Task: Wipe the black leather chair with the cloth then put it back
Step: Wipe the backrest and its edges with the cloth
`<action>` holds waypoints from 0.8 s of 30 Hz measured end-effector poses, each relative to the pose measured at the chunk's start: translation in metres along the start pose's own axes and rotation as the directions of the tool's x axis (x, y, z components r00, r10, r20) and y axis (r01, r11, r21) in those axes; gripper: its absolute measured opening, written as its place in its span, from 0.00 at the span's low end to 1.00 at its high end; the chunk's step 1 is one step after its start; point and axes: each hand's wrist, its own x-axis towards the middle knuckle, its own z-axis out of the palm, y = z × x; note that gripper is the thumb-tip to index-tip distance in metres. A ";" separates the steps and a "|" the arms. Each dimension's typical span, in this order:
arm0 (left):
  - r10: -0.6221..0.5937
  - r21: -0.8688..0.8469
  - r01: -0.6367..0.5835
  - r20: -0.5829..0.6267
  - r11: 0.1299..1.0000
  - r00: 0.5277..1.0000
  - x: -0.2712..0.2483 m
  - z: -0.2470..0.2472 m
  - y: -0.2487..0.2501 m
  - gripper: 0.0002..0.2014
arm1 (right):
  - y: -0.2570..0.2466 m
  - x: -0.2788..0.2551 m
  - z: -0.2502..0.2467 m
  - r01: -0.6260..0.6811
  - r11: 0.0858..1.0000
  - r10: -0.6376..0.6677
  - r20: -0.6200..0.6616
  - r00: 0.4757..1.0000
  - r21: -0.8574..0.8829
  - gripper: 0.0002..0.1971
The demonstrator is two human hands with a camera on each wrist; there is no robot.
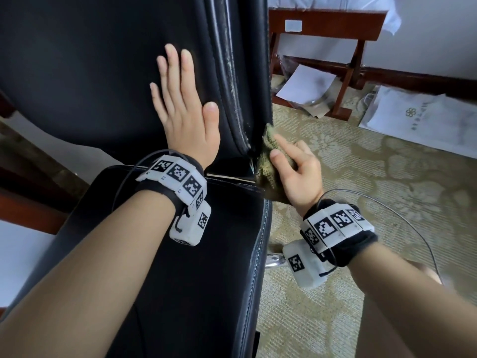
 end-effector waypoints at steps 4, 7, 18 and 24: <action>0.015 0.001 -0.015 -0.007 1.000 1.000 -0.001 0.000 0.000 0.31 | -0.027 0.012 0.009 0.199 0.979 -0.197 -0.033 0.980 0.050 0.22; 0.020 -0.005 -0.020 -0.002 1.000 1.000 0.000 0.001 -0.001 0.33 | -0.027 0.018 0.030 0.213 0.975 -0.213 -0.004 0.977 0.068 0.26; 0.009 -0.016 -0.009 -0.017 1.000 1.000 -0.001 0.003 -0.001 0.32 | 0.049 -0.009 0.024 -0.014 0.985 0.049 0.195 0.980 -0.174 0.22; 0.000 -0.016 0.000 0.004 1.000 1.000 0.001 0.001 -0.001 0.31 | 0.042 -0.011 0.004 0.029 0.994 -0.037 -0.078 0.996 -0.102 0.23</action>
